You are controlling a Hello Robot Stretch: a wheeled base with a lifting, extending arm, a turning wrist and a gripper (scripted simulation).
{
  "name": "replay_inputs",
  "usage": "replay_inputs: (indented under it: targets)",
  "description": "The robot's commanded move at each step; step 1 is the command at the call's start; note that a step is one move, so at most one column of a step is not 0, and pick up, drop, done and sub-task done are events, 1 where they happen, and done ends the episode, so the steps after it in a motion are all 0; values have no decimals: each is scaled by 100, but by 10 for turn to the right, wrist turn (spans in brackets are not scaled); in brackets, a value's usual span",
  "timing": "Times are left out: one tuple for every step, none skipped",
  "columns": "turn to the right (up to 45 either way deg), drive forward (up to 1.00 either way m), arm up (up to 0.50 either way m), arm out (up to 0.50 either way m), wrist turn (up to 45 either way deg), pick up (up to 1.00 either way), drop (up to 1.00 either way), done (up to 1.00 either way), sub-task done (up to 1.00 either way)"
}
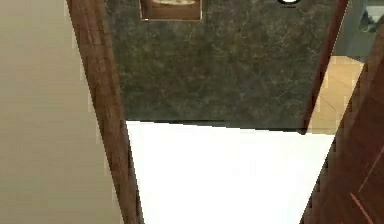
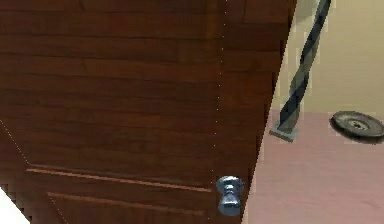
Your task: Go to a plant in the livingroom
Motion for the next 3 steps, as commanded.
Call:
replay_inputs:
  targets:
    - [120,0,0,0,0,0,0,0,0]
    - [0,90,0,0,0,0,0,0,0]
    - [210,0,0,0,0,0,0,0,0]
